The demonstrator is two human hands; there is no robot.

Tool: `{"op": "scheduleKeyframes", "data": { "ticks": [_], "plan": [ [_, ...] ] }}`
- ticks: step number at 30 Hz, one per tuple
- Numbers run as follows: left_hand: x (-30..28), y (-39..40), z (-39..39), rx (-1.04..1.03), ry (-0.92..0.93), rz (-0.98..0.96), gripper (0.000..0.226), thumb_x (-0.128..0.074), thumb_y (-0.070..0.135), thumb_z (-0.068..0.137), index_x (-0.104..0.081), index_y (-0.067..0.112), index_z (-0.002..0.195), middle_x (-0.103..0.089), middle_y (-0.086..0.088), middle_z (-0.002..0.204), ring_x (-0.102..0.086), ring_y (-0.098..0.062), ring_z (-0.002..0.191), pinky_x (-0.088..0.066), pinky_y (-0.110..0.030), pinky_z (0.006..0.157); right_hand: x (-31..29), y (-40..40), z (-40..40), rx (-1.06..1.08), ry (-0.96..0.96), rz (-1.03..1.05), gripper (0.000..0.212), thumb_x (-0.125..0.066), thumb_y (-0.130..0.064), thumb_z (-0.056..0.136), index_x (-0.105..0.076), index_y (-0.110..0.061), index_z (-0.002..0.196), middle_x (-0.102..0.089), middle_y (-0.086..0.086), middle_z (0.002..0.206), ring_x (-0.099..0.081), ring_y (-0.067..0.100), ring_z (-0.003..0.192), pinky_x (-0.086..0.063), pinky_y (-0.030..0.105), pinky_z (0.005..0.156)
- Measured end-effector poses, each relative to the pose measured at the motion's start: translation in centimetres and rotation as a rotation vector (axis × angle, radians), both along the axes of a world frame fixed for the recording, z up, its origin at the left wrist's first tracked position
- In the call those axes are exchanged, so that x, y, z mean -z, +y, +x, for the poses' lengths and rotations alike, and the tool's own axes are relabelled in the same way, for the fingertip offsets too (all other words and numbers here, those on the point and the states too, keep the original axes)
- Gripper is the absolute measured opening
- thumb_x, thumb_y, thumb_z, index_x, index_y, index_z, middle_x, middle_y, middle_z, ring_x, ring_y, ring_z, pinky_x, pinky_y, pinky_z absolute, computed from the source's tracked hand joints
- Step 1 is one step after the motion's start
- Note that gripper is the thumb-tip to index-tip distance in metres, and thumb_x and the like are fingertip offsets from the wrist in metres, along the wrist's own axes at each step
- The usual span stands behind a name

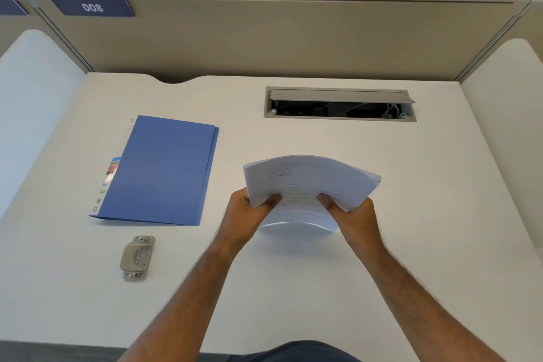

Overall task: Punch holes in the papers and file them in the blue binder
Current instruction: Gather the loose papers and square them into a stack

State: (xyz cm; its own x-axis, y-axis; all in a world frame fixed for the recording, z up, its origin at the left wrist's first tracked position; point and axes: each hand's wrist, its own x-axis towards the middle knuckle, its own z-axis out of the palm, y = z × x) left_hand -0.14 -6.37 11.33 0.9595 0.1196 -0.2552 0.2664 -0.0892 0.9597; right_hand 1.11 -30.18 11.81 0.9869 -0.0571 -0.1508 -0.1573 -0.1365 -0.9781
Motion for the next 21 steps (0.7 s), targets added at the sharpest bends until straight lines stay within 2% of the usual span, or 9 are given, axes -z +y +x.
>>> {"op": "scheduleKeyframes", "data": {
  "ticks": [3, 6, 10, 14, 18, 21],
  "plan": [
    [0.0, -0.1, 0.0, -0.005, 0.001, -0.015, 0.026, -0.078, 0.029, 0.094, -0.072, 0.043, 0.116, -0.077, 0.023, 0.107, -0.072, -0.001, 0.099, -0.059, -0.019, 0.078, 0.0, 0.1, 0.2, -0.028, 0.024, -0.012, 0.03, -0.084, -0.023, 0.09, -0.069, -0.04, 0.108, -0.077, -0.032, 0.097, -0.073, -0.006, 0.094, -0.056, 0.011, 0.075],
    [0.2, -0.2, 0.0, 0.009, -0.005, -0.029, 0.03, -0.077, 0.029, 0.095, -0.072, 0.04, 0.122, -0.077, 0.021, 0.109, -0.072, -0.003, 0.102, -0.06, -0.019, 0.081, 0.2, -0.1, 0.3, -0.031, 0.025, -0.018, 0.028, -0.084, -0.023, 0.09, -0.069, -0.04, 0.106, -0.077, -0.032, 0.096, -0.073, -0.005, 0.094, -0.056, 0.012, 0.074],
    [0.2, -0.3, 0.0, 0.018, 0.009, -0.016, 0.031, -0.076, 0.033, 0.095, -0.07, 0.042, 0.124, -0.076, 0.023, 0.11, -0.07, 0.0, 0.103, -0.058, -0.016, 0.077, 0.5, -0.4, 0.4, -0.054, 0.048, -0.011, 0.028, -0.085, -0.025, 0.09, -0.07, -0.041, 0.108, -0.078, -0.028, 0.101, -0.073, -0.003, 0.097, -0.06, 0.017, 0.08],
    [0.2, -0.4, 0.3, 0.029, 0.025, 0.007, 0.033, -0.076, 0.035, 0.095, -0.068, 0.043, 0.126, -0.075, 0.021, 0.11, -0.07, 0.0, 0.102, -0.059, -0.016, 0.078, 0.5, -0.5, 0.8, -0.047, 0.07, -0.022, 0.023, -0.084, -0.028, 0.09, -0.072, -0.038, 0.107, -0.079, -0.025, 0.1, -0.075, -0.001, 0.095, -0.058, 0.018, 0.078],
    [-0.1, -0.3, 0.6, 0.025, 0.028, 0.002, 0.037, -0.078, 0.033, 0.094, -0.072, 0.03, 0.13, -0.077, 0.014, 0.114, -0.073, -0.005, 0.102, -0.063, -0.023, 0.083, 0.3, -0.3, 1.1, -0.014, 0.107, 0.0, 0.019, -0.086, -0.028, 0.089, -0.076, -0.031, 0.104, -0.081, -0.02, 0.096, -0.077, 0.001, 0.089, -0.057, 0.015, 0.074],
    [-0.5, -0.3, 0.6, 0.039, 0.051, -0.073, 0.031, -0.078, 0.029, 0.095, -0.074, 0.026, 0.125, -0.079, 0.012, 0.113, -0.077, -0.012, 0.1, -0.064, -0.028, 0.078, 0.0, -0.3, 1.3, -0.014, 0.13, 0.013, 0.023, -0.087, -0.031, 0.087, -0.079, -0.024, 0.108, -0.083, -0.013, 0.098, -0.08, 0.008, 0.087, -0.061, 0.022, 0.072]
  ]
}}
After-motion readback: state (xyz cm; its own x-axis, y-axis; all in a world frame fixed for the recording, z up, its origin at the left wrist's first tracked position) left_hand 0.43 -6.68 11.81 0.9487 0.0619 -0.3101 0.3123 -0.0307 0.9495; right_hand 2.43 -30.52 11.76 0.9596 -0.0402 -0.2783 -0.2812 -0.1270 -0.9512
